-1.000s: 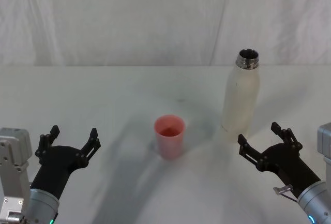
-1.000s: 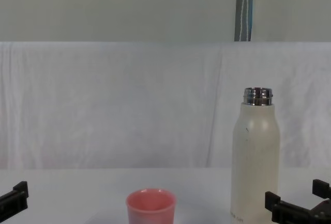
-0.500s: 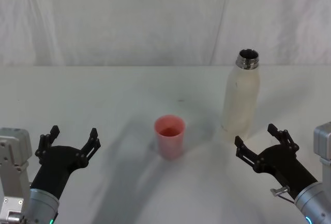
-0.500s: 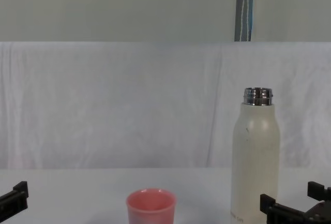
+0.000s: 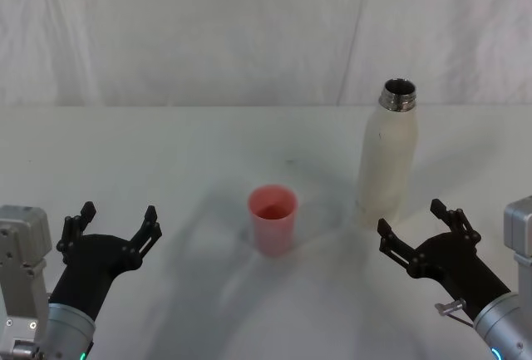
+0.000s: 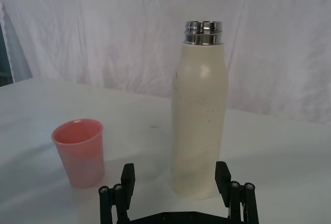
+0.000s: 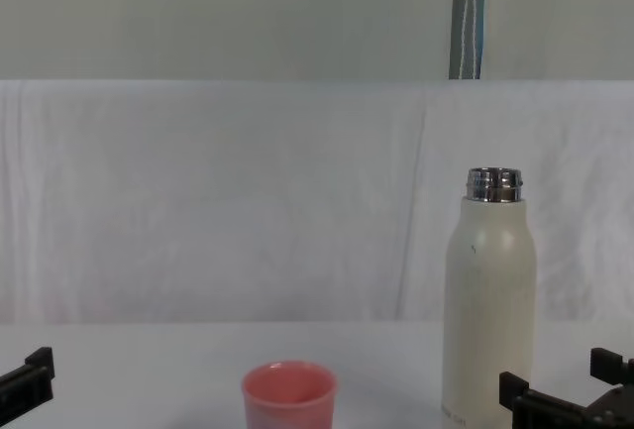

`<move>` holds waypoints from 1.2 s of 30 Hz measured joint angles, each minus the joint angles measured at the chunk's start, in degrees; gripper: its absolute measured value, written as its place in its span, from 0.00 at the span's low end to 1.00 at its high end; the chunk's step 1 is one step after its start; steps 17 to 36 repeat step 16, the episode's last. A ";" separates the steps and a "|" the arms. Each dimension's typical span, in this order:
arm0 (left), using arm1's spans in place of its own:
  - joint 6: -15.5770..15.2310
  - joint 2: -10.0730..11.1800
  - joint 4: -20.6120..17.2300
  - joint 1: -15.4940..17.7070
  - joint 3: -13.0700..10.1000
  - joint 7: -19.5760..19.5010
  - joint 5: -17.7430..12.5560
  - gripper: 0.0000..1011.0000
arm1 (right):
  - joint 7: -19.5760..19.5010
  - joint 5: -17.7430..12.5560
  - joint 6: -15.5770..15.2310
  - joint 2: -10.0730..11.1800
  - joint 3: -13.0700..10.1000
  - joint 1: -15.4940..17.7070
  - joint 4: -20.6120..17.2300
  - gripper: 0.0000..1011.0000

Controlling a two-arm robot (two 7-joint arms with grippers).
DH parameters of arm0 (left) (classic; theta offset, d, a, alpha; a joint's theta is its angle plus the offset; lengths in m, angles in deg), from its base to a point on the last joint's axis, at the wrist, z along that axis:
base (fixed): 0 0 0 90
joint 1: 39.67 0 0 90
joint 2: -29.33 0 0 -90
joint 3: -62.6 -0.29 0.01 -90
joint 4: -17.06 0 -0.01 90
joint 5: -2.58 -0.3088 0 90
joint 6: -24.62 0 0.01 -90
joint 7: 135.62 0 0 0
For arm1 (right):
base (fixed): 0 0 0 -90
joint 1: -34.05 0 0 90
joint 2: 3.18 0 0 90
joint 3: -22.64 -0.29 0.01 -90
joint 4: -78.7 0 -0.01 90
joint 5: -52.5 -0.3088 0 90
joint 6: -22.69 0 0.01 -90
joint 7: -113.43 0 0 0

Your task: Grasp the thermos with one hand and pour water into the cup lid.

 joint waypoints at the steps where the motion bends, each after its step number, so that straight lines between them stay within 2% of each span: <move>1: 0.00 0.00 0.00 0.00 0.00 0.00 0.00 0.99 | 0.00 0.00 0.00 0.00 -0.01 0.00 0.00 0.99; 36: 0.00 0.00 0.00 0.00 0.00 0.00 0.00 0.99 | 0.00 -0.01 0.01 0.01 -0.07 0.00 0.00 0.99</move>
